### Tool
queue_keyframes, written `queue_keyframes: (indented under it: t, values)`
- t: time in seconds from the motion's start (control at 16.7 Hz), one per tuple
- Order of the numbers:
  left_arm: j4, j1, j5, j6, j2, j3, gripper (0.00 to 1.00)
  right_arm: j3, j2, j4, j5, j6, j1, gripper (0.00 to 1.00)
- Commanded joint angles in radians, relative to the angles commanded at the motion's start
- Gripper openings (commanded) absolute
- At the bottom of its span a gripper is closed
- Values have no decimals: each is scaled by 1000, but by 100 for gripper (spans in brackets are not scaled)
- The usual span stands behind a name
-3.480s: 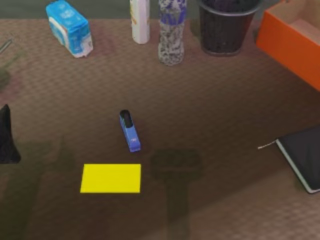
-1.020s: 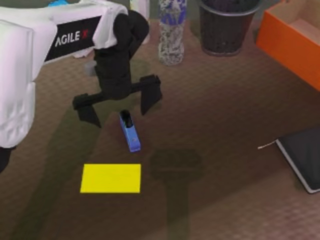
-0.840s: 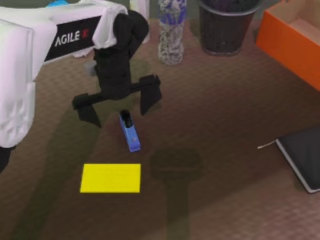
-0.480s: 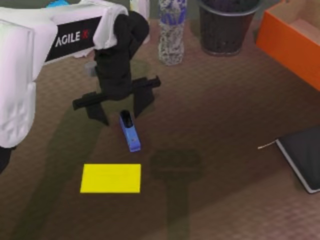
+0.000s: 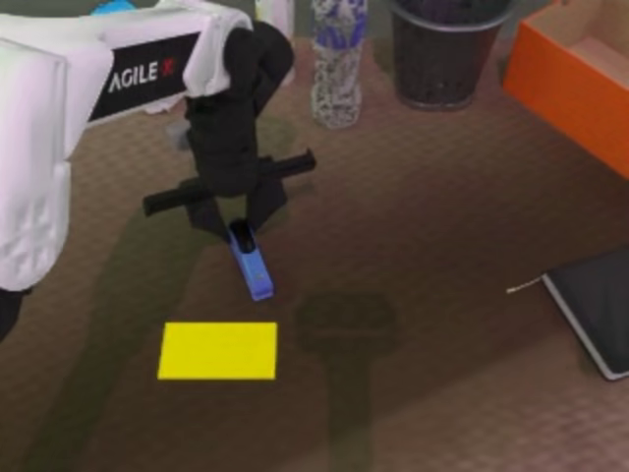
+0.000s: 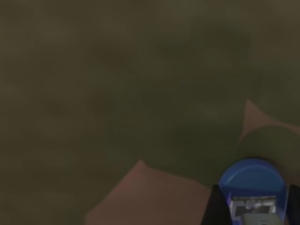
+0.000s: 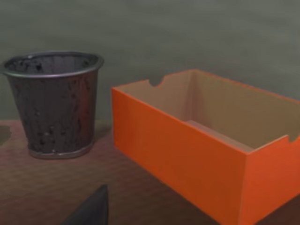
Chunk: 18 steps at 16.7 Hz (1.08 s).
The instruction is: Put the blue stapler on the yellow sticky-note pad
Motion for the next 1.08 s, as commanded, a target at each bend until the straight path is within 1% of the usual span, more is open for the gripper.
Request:
queue_keyframes:
  t: [0.54, 0.66, 0.96, 1.08]
  values:
    - [-17, 3, 0, -2, -2, 17, 0, 0, 0, 0, 0, 0, 0, 100]
    - [-76, 9, -1, -7, -6, 75, 0, 0, 0, 0, 0, 0, 0, 100]
    - [-310, 17, -1, -5, -28, 272, 0, 0, 0, 0, 0, 0, 0, 100]
    - [-360, 18, -1, -3, -39, 321, 0, 0, 0, 0, 0, 0, 0, 100]
